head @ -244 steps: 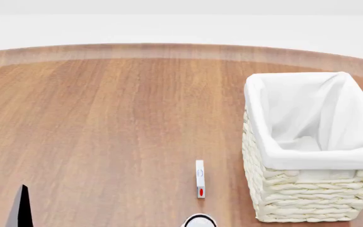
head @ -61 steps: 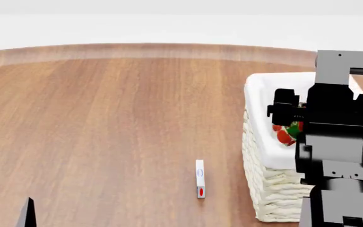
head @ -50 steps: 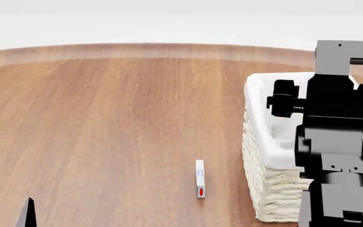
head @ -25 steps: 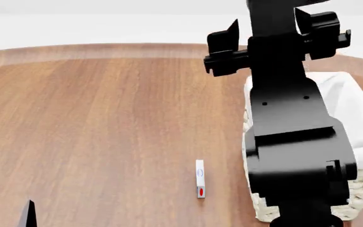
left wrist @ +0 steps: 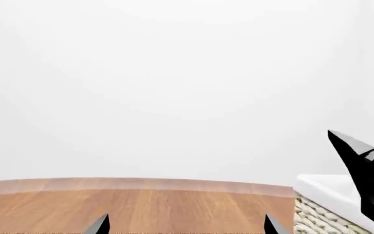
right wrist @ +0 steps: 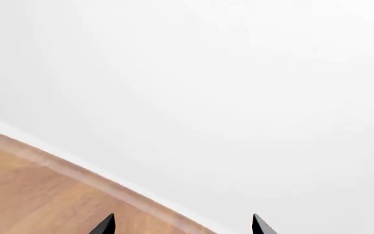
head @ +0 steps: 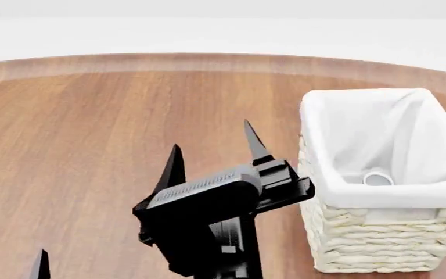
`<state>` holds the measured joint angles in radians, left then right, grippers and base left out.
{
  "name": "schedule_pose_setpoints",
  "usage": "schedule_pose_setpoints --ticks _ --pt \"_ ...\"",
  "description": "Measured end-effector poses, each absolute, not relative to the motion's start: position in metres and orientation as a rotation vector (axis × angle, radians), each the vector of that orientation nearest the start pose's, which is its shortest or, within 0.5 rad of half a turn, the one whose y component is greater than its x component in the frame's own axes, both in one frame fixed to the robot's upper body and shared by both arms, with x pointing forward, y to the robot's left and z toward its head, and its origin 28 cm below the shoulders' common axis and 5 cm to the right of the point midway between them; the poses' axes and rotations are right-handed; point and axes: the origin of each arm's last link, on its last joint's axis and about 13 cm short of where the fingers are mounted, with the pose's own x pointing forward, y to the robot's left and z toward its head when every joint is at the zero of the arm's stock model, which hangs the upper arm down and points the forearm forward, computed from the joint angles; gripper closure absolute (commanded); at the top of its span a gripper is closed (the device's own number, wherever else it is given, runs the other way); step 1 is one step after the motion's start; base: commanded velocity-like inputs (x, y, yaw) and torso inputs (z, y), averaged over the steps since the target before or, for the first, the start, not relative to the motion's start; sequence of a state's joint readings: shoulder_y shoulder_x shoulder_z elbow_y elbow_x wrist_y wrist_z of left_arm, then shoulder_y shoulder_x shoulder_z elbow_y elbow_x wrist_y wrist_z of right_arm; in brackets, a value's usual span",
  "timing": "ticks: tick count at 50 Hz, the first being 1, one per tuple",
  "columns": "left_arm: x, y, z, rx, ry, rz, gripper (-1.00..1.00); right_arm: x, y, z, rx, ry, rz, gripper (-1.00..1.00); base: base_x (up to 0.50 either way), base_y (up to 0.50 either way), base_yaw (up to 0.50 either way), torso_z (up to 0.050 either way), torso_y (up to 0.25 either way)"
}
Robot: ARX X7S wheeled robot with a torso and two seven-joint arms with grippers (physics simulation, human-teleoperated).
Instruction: Pick up the tomato sauce, and put it in the basket.
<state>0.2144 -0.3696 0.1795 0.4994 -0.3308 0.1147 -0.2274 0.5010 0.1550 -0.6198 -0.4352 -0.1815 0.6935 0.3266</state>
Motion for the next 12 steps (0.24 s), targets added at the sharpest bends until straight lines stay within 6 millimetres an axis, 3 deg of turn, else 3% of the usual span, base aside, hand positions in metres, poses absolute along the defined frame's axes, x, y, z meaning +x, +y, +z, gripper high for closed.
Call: schedule_pose_setpoints --ticks 12 --pt "0.159 0.223 0.081 -0.096 -0.29 -0.105 -1.0 0.225 -0.008 0.074 -0.453 -0.303 0.126 -1.0 0.0 0.0 0.0 0.0 0.0"
